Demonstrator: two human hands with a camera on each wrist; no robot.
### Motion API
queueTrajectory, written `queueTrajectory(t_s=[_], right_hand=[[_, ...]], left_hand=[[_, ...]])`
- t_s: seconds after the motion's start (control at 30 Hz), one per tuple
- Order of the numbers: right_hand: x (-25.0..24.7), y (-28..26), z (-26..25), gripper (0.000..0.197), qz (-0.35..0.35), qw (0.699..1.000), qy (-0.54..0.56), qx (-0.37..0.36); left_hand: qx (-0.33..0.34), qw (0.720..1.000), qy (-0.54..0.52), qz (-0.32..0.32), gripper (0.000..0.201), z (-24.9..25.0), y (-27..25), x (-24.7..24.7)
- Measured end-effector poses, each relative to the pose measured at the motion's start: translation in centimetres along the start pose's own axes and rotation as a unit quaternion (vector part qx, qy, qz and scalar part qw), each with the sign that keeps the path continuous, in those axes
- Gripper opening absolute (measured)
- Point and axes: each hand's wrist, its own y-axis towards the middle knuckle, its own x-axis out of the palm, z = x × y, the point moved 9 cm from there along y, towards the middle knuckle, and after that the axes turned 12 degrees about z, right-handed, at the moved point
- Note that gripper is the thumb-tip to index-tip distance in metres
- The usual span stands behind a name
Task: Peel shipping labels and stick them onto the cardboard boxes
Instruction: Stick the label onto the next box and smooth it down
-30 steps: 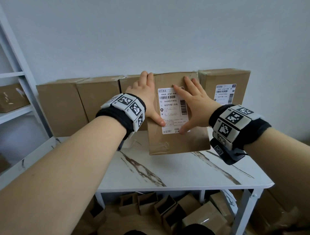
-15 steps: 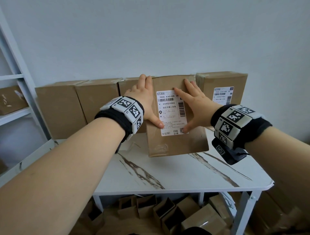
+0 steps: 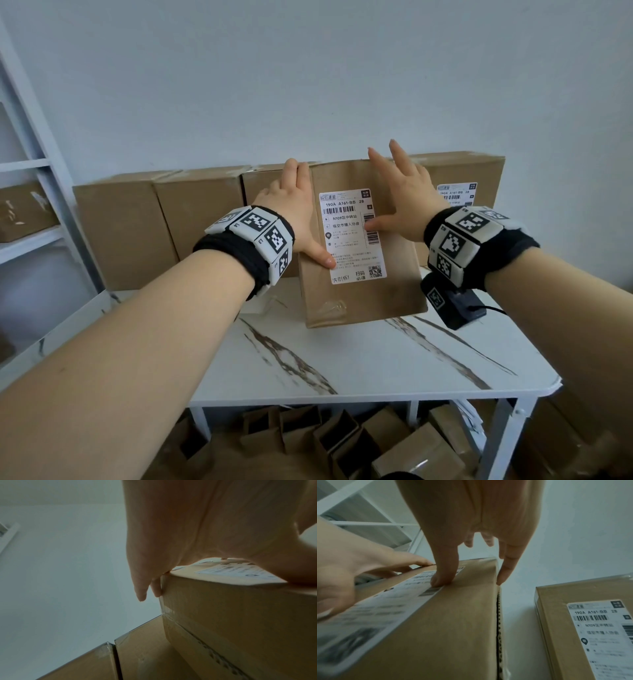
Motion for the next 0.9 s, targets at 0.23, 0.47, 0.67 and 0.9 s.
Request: queueTrajectory(t_s=[0.23, 0.47, 0.67, 0.9], right_hand=[[0.0, 2.2, 0.1, 0.086, 0.017, 0.999, 0.025, 0.015], [-1.4, 2.2, 0.0, 0.056, 0.080, 0.996, 0.036, 0.023], [-1.6, 1.8, 0.1, 0.055, 0.082, 0.994, 0.049, 0.045], [-1.7, 1.1, -0.8, 0.076, 0.094, 0.992, 0.013, 0.081]], left_hand=[[0.004, 1.000, -0.020, 0.005, 0.157, 0.0, -0.3, 0.1], [-0.012, 0.991, -0.110, 0.078, 0.117, -0.8, 0.2, -1.4], [-0.042, 0.982, -0.118, 0.142, 0.079, -0.6, 0.8, -3.0], [-0.056, 0.974, -0.151, 0.161, 0.058, -0.9, 1.4, -3.6]])
